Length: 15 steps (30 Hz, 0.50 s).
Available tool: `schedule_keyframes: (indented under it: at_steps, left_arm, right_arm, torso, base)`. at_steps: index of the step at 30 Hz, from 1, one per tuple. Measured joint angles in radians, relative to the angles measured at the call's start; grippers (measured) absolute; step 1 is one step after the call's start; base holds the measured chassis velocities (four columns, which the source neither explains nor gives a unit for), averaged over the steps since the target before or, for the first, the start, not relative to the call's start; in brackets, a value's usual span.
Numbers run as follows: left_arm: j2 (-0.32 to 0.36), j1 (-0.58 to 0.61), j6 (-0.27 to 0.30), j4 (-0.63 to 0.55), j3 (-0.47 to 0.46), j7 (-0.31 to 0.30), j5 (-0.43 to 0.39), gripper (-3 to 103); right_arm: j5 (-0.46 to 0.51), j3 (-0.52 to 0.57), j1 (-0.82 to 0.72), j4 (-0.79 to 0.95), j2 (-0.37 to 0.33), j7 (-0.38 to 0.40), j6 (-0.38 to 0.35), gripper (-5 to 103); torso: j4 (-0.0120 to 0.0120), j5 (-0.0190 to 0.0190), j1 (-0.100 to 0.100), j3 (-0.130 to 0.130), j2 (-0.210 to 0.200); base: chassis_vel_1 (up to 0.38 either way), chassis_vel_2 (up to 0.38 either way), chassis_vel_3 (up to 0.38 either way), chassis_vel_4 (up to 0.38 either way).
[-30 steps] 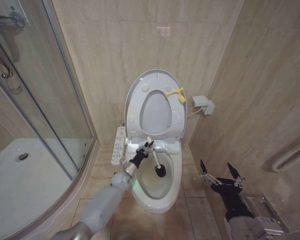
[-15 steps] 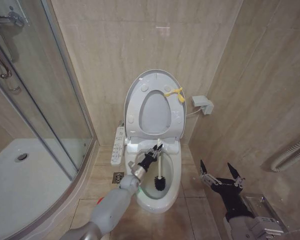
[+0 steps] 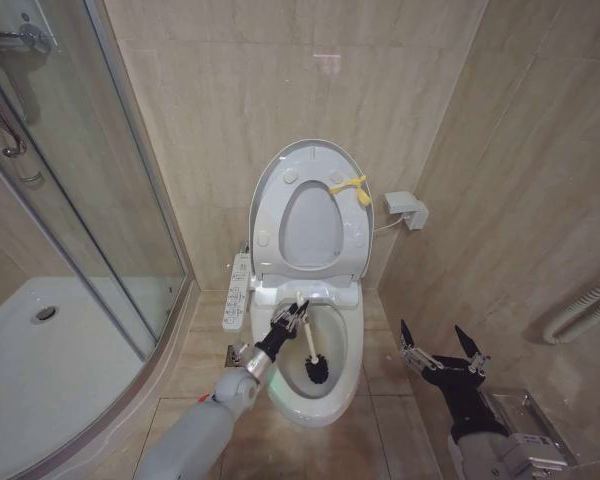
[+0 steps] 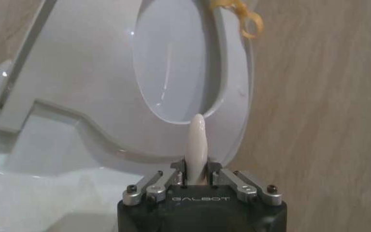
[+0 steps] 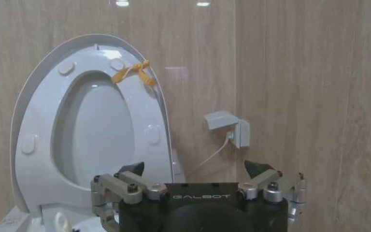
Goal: Open the toilet lid, clean the toilet bowl with a toilet brush, close the toilet lid, and flush.
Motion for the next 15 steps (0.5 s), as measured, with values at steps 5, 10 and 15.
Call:
schedule_keyframes:
  at_steps: [5, 10, 15]
  left_arm:
    - [0.038, 0.029, -0.002, -0.018, -0.021, 0.006, 0.068, 20]
    - [0.071, 0.049, -0.002, -0.042, -0.051, 0.015, 0.111, 20]
    - [0.109, 0.080, 0.002, -0.068, -0.075, 0.020, 0.145, 20]
  right_arm:
    - [0.000, 0.000, 0.000, 0.000, 0.000, 0.000, 0.000, 100]
    - [0.000, 0.000, 0.000, 0.000, 0.000, 0.000, 0.000, 100]
    - [0.000, 0.000, 0.000, 0.000, 0.000, 0.000, 0.000, 100]
  torso:
    - [0.0005, 0.0003, 0.000, 0.000, 0.000]
    - [0.0000, 0.0003, 0.000, 0.000, 0.000]
    - [0.0002, 0.0002, 0.000, 0.000, 0.000]
  base:
    - [0.000, 0.000, 0.000, 0.000]
    - [0.000, 0.000, 0.000, 0.000]
    - [0.000, 0.000, 0.000, 0.000]
